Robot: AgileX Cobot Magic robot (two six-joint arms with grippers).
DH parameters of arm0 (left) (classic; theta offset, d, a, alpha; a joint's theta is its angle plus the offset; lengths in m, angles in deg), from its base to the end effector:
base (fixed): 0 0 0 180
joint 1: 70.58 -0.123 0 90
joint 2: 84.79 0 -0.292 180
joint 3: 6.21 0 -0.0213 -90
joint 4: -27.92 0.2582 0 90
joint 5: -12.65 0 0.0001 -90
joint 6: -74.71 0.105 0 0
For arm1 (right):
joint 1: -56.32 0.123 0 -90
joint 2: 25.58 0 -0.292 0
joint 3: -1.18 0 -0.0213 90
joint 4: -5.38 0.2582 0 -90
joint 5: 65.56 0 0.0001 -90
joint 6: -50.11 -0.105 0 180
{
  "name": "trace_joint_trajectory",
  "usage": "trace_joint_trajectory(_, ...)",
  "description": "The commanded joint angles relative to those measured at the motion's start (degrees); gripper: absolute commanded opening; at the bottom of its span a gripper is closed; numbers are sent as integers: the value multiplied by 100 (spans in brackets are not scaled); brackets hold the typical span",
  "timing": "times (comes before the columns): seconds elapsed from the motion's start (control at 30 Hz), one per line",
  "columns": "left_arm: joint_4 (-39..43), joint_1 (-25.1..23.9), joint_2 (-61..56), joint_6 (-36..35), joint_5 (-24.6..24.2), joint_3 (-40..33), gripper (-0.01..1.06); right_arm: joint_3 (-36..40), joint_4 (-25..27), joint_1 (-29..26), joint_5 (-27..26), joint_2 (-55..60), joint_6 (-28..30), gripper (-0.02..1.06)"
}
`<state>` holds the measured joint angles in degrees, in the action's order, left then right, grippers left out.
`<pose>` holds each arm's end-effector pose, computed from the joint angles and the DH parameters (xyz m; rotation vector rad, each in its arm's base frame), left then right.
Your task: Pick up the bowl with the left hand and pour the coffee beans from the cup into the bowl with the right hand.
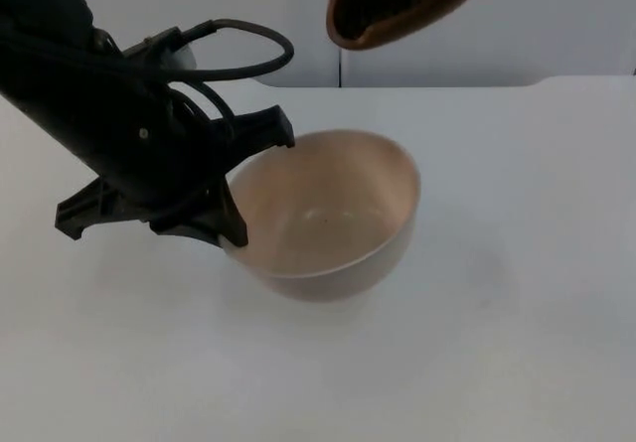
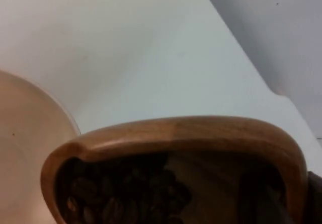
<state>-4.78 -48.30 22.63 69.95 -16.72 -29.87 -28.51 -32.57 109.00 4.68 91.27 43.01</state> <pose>0.3008 -0.1533 0.1552 -0.2101 2.8333 -0.6173 0.3078 0.3035 0.3415 -1.0595 2.1974 -0.4900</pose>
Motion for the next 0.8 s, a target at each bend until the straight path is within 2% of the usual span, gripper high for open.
trace_joint_trajectory(0.0,-96,34,-11,-10,-10,29,0,29,-217,64,-28,-49,30,0)
trace_joint_trajectory(0.1,-96,34,-11,-10,-10,29,0,32,-448,124,-28,-49,41,0)
trace_joint_trajectory(0.33,-96,34,-11,-10,-10,29,0,43,-602,265,-28,-49,230,0)
trace_joint_trajectory(0.43,-96,34,-11,-10,-10,29,0,308,-1185,420,-28,-49,244,0)
trace_joint_trajectory(0.5,-96,34,-11,-10,-10,29,0,436,-1297,475,-28,-49,244,0)
trace_joint_trajectory(0.6,-106,34,-9,-10,-10,29,0,686,-1465,539,-28,-49,-24,0)
trace_joint_trajectory(0.77,-119,34,-9,-10,-10,29,0,696,-1636,647,-28,-49,-74,0)
